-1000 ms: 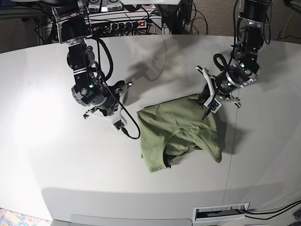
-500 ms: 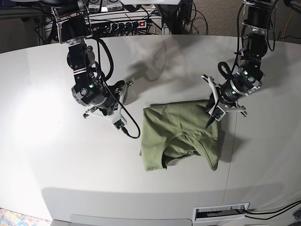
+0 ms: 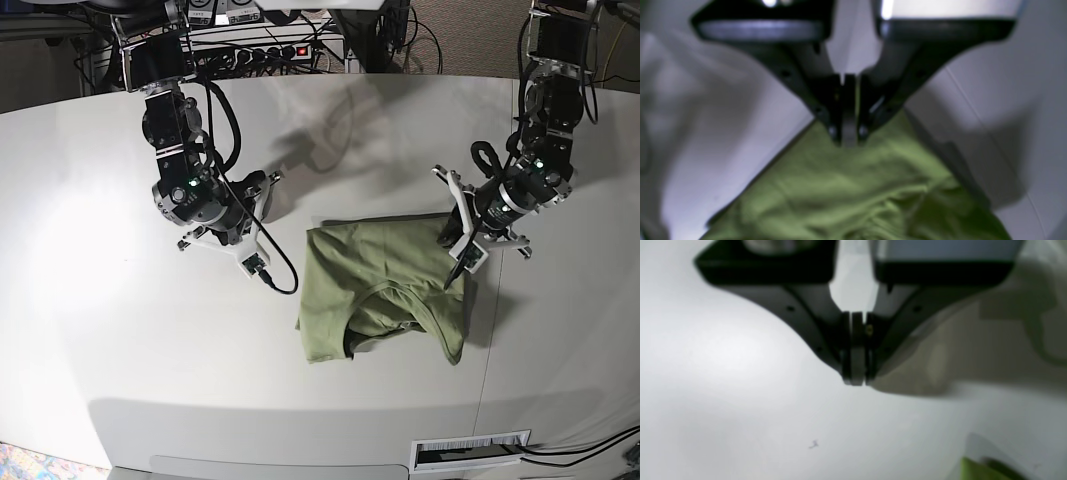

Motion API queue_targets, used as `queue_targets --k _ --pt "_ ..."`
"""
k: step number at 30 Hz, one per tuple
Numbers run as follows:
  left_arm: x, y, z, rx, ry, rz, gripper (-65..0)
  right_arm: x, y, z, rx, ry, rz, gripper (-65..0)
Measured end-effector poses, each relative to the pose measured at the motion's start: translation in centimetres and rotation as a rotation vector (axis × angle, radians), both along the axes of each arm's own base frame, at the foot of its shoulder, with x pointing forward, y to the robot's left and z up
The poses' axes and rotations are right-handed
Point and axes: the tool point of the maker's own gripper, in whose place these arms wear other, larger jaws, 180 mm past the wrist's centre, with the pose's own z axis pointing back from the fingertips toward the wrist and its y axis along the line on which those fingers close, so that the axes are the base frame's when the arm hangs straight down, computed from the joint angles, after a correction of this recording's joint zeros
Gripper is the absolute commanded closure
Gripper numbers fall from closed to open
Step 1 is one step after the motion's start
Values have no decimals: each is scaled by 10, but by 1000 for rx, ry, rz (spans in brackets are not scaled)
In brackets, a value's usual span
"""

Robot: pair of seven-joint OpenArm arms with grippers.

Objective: Fold the T-shirt properly

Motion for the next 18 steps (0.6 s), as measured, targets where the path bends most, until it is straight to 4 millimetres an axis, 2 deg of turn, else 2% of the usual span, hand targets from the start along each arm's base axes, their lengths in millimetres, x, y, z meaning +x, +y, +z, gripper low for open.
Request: queue_targets --k 3,8,10,13,16,18 --pt "-5 9 5 20 -13 47 -31 -1 2 4 5 -7 4 0" --pt "-34 11 -3 14 27 58 -31 -2 13 21 42 -43 21 0" --pt "-47 16 -4 -7 44 82 -31 -11 14 17 47 -29 22 0" --pt "-65 26 2 -86 68 137 -31 -36 16 6 45 15 31 0" --pt "-83 36 13 -166 75 182 -31 -55 22 8 62 17 45 0" --pt "-99 44 12 -157 93 196 -31 -69 24 8 76 21 43 0"
